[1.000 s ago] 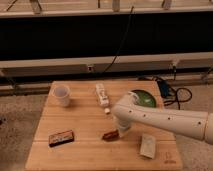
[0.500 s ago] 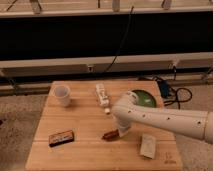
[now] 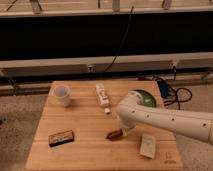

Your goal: Drag the pepper across the table

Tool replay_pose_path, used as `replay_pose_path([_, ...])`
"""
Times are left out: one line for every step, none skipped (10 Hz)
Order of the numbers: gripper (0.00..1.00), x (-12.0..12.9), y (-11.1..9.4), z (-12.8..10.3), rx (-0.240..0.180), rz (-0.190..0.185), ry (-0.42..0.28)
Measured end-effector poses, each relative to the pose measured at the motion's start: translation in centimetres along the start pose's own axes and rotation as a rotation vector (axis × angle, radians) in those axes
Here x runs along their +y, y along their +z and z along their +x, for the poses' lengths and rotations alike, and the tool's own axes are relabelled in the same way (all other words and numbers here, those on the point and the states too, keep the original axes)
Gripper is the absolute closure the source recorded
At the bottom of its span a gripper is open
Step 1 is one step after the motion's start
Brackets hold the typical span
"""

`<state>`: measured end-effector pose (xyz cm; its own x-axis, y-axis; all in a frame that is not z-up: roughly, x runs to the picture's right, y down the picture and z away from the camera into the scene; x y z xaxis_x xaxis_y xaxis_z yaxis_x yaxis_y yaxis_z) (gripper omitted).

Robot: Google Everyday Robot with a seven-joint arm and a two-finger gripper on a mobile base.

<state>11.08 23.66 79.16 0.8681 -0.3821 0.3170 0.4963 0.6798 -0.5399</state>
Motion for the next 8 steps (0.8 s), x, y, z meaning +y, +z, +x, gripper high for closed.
replay_pose_path([0.98, 0.0, 0.0, 0.2, 0.0, 0.001, 0.002])
replay_pose_path([0.98, 0.2, 0.0, 0.6, -0.001, 0.001, 0.004])
replay_pose_path([0.98, 0.3, 0.0, 1.1, -0.001, 0.0, 0.002])
replay_pose_path([0.98, 0.1, 0.1, 1.6, 0.003, 0.001, 0.001])
replay_pose_path([0.98, 0.0, 0.1, 1.7, 0.004, 0.002, -0.003])
replay_pose_path([0.98, 0.0, 0.1, 1.8, 0.007, 0.002, -0.006])
replay_pose_path([0.98, 0.0, 0.1, 2.1, 0.012, 0.003, -0.008])
replay_pose_path([0.98, 0.0, 0.0, 2.4, 0.017, 0.005, -0.01])
